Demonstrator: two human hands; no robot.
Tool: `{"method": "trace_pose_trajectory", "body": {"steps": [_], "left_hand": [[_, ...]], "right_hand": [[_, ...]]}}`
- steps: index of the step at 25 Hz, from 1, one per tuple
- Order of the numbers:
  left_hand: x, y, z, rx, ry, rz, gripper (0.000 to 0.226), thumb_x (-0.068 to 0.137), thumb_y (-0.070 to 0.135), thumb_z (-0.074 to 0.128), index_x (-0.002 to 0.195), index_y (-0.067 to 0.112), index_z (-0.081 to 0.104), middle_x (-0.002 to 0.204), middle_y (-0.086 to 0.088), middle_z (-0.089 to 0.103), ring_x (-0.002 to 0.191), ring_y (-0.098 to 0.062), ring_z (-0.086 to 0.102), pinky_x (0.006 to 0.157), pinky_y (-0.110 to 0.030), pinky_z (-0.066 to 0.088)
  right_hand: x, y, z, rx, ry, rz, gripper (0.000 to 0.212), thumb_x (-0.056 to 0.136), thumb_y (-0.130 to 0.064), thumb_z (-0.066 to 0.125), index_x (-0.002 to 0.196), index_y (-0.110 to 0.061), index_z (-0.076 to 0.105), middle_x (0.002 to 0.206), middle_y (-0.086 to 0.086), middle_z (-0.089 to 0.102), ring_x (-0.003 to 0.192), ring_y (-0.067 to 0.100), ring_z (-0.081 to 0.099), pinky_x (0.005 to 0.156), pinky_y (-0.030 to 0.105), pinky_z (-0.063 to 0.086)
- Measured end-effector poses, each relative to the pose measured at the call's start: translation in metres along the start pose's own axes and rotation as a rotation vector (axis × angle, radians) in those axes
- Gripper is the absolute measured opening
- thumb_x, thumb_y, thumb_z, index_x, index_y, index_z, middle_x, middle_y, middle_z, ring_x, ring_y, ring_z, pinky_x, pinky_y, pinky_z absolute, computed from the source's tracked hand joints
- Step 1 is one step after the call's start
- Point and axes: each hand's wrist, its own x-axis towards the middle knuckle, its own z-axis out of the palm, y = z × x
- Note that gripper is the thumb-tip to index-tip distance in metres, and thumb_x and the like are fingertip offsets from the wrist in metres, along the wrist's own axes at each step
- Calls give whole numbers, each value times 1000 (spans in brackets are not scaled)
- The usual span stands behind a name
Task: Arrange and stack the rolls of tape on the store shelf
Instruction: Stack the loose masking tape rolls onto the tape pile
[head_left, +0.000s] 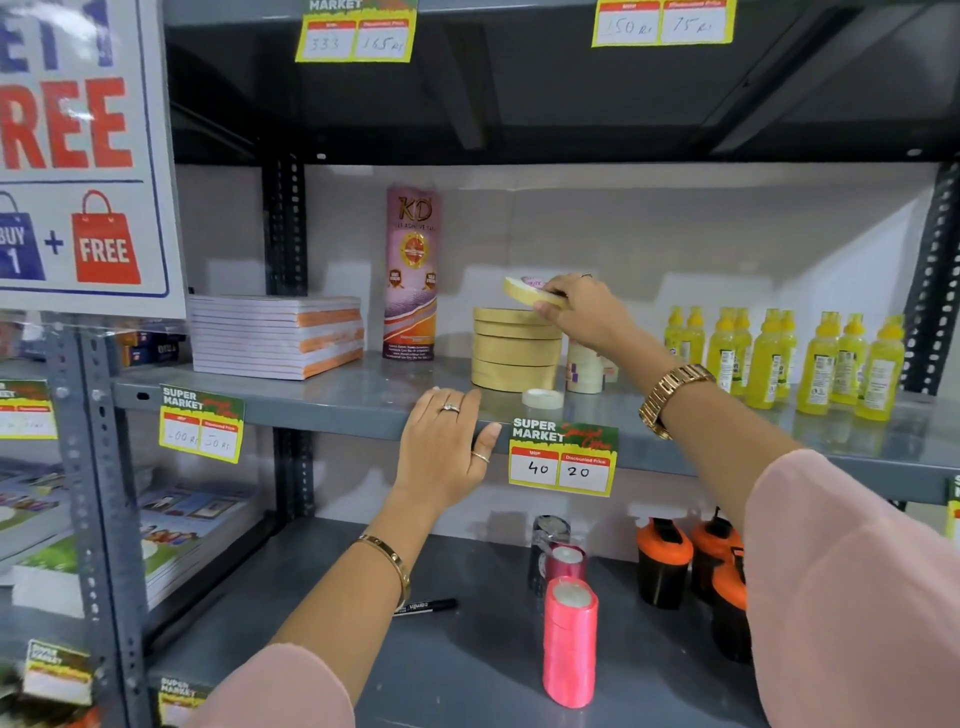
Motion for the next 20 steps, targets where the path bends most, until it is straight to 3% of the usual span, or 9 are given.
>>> {"method": "trace_pose_trajectory", "body": {"steps": [5,20], "left_hand": [[-1,-6,12,5,103,43,59,93,42,22,99,-1,62,86,-17,66,84,-35,61,83,-40,48],[-1,-10,26,59,253,72,63,94,43,16,94,2,64,84,-16,68,85,-34,63,82,-39,49]], "right_hand": [[27,-7,20,-48,-45,-54,38,94,-27,49,126,-8,56,126,18,56,120,32,49,97,37,41],[51,-1,39,-59,-83,14,39,94,-35,49,130,-20,53,134,11,57,128,29,44,106,43,35]]}}
